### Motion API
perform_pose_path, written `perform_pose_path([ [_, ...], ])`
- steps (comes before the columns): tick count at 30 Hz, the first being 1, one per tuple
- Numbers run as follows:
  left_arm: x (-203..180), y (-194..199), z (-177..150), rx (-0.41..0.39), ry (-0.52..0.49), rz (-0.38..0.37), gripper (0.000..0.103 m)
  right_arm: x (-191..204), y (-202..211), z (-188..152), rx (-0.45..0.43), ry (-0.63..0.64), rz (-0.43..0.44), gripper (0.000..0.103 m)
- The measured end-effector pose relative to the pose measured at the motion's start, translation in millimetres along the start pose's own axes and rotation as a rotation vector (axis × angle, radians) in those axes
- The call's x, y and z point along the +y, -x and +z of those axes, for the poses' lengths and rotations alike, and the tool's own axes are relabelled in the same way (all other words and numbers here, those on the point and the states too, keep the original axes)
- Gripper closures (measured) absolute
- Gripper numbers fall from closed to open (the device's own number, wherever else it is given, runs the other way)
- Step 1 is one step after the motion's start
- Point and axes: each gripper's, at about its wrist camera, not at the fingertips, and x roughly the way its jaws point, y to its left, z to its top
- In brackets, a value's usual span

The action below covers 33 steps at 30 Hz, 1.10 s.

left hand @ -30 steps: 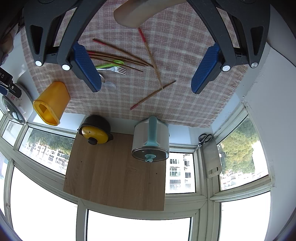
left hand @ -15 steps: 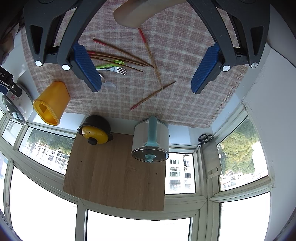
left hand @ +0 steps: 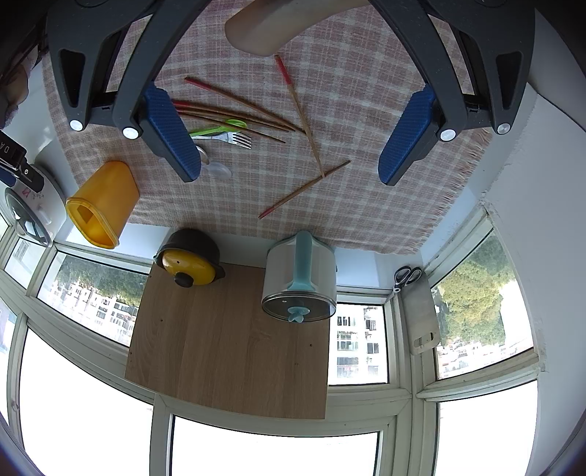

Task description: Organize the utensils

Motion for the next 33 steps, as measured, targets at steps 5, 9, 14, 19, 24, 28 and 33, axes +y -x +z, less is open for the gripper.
perform_pose_path([
  [5, -0.7, 0.5, 0.4, 0.0, 0.0, 0.001, 0.004, 0.9, -1.1, -0.3, 0.002, 0.0, 0.002, 0.0],
  [9, 0.1, -0.1, -0.1, 0.001, 0.0, 0.0, 0.004, 1.3, -1.8, -0.1, 0.002, -0.001, 0.001, 0.0],
  [14, -0.5, 0.5, 0.3, 0.002, 0.0, -0.001, 0.004, 1.8, -2.2, -0.2, 0.003, 0.0, 0.002, 0.0],
  [19, -2.2, 2.4, 2.1, 0.005, 0.001, 0.0, 0.004, 2.6, -3.2, -0.2, 0.004, 0.0, 0.001, 0.0],
  [24, -2.1, 2.3, 2.0, 0.005, 0.001, 0.0, 0.004, 2.7, -6.9, -0.2, 0.011, -0.002, 0.002, 0.0],
  [28, -2.1, 2.2, 2.0, 0.006, 0.001, 0.001, 0.004, 3.0, -7.7, -0.5, 0.016, -0.001, 0.005, 0.0],
  [33, -3.2, 2.8, 1.5, 0.008, 0.002, 0.003, 0.004, 3.4, -8.5, -0.2, 0.021, -0.001, 0.008, 0.0],
])
